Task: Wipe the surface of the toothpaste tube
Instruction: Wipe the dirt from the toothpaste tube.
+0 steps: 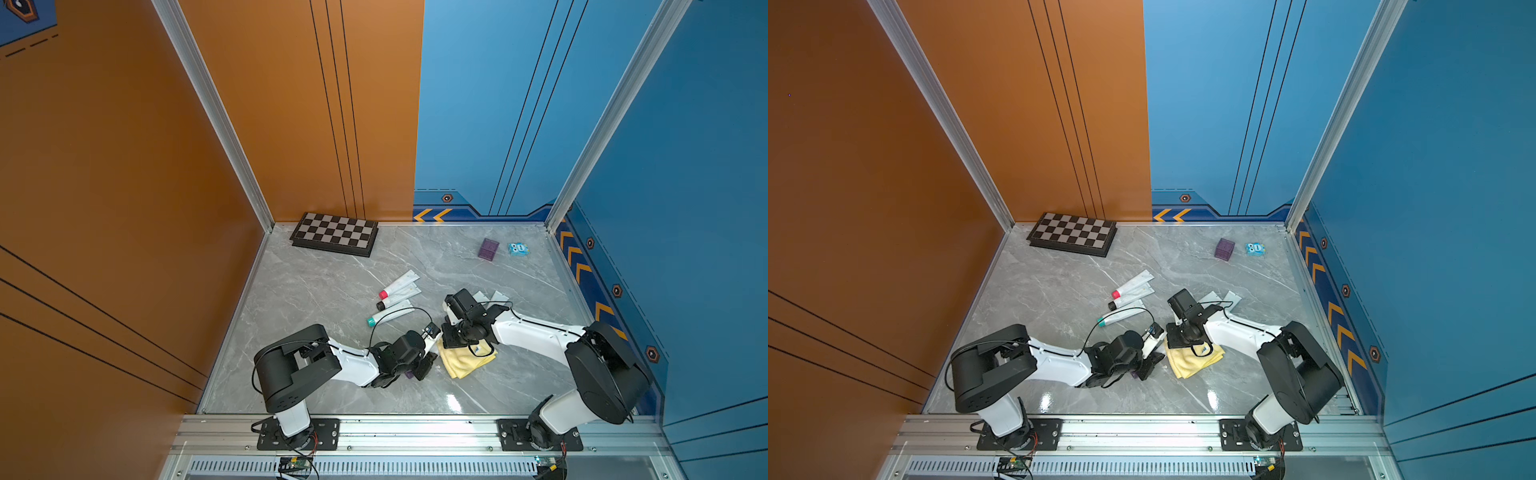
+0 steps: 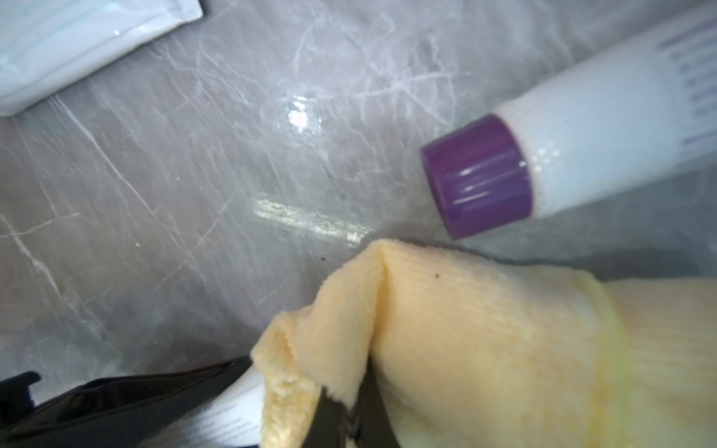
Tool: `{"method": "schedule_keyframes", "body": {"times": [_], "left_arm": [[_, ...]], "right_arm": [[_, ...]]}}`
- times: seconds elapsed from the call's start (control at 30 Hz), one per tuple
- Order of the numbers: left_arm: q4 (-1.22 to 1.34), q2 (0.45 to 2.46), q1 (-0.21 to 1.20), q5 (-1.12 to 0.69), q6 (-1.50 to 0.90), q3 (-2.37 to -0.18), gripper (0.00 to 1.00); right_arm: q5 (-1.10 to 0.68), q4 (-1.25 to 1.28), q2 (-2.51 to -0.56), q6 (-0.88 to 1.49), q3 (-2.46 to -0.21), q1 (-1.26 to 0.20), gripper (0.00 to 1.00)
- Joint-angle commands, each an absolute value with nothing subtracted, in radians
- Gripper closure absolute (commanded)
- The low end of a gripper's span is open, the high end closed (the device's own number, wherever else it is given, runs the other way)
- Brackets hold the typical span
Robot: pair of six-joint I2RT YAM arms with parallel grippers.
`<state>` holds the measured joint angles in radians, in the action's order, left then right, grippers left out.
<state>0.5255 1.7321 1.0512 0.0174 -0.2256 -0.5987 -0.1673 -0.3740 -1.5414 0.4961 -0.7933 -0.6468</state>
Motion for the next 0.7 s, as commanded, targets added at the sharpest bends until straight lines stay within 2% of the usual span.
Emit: {"method": "schedule_keyframes", "body": {"times": [0.0,0.17,0.33,0.47,0.67], "left_arm": [[0.259,1.831,1.055,-0.015,-0.213,-0.546,0.72],[0.26,1.829,1.054,-0.017,-0.21,-0.549,0.72],[0.259,1.834,1.053,-0.015,-0.21,-0.548,0.72],[0.261,1.829,1.054,-0.012,-0.21,-0.545,0.72],[0.259,1.818,1.054,-0.005,-0.212,-0.538,0.72]], "right_arm": [[-0.172,-0.493,-1.565,0.49,-0.731,-0.661,1.0],[-0.45,-0.328,-1.583,0.546,-0.688,-0.666,1.0],[-0.56,-0.275,-1.559,0.582,-0.659,-0.67,1.0],[-0.443,-0.391,-1.539,0.542,-0.675,-0.667,1.0],[-0.022,-0.585,-1.524,0.508,-0.716,-0.666,1.0]]}}
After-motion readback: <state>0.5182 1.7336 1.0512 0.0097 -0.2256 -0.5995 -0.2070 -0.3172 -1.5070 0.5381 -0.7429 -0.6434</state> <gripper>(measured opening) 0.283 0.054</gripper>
